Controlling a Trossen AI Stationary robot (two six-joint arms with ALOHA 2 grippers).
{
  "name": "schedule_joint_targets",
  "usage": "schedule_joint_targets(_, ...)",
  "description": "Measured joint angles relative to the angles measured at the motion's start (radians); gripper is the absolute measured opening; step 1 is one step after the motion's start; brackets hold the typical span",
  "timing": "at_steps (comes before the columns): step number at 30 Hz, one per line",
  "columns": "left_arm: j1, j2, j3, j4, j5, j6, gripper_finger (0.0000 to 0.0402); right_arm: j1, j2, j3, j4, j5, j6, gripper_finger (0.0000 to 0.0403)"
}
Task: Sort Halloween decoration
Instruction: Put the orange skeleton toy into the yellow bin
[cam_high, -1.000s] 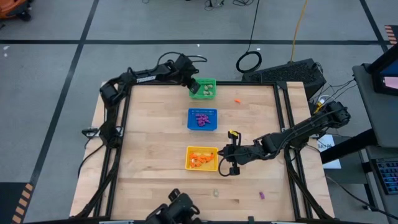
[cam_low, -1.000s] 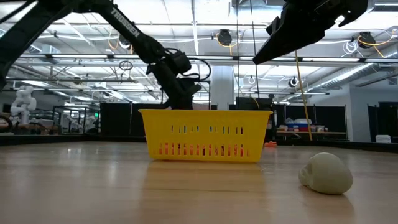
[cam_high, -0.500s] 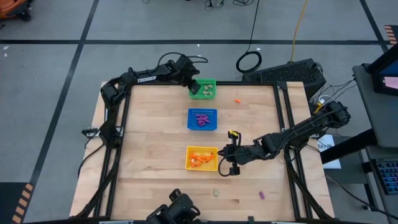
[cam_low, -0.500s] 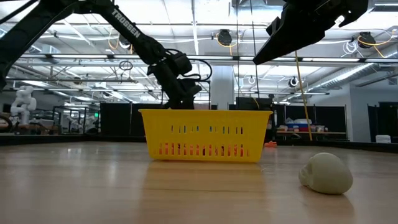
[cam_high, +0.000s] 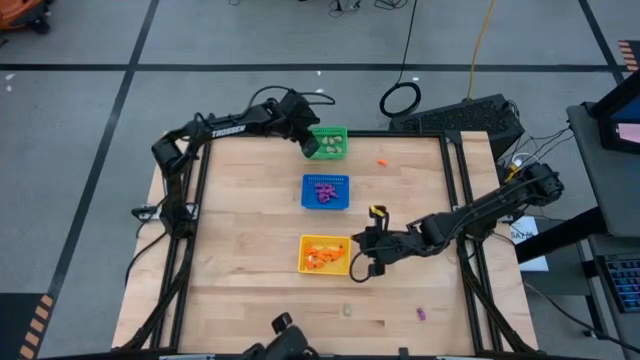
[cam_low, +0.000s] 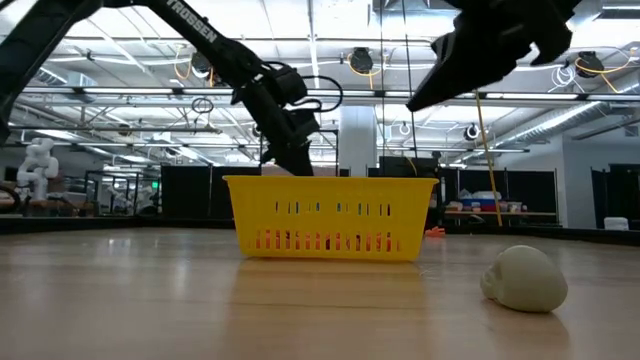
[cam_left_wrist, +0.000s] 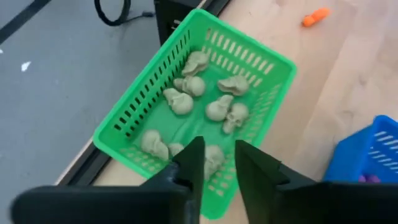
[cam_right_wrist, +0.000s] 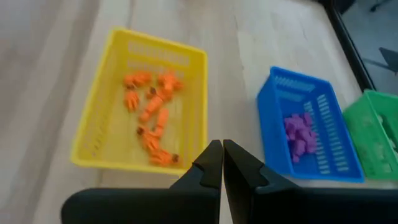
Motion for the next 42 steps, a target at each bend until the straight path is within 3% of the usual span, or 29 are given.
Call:
schedule_joint_targets(8,-0.078,-0.148,-0.275,0.298,-0.005,-0.001,0.0004,-0.091,0.0,-0.063,0.038,-0.042,-0.011,0.0)
schedule_joint_targets(17,-0.185,-0.366,-0.652,0.682,-0.012,-0.008,0.0011,-0.221,0.0,-0.212,0.331,-0.209,-0.037,0.0)
schedule_joint_targets(24,-0.294,-0.497,-0.918,0.967,-0.016,-0.033,0.0011,-0.295,0.0,-0.217,0.395,-0.219,-0.081,0.0)
schedule_joint_targets(34,-0.436,-0.564,-1.121,1.184,-0.079,-0.035,0.0011,-0.426,0.0,-0.217,0.39,-0.187,-0.023,0.0006)
schedule_joint_targets(42,-0.549,-0.564,-1.233,1.368,-0.131,-0.036,0.0011,-0.565,0.0,-0.192,0.306,-0.187,0.027,0.0063)
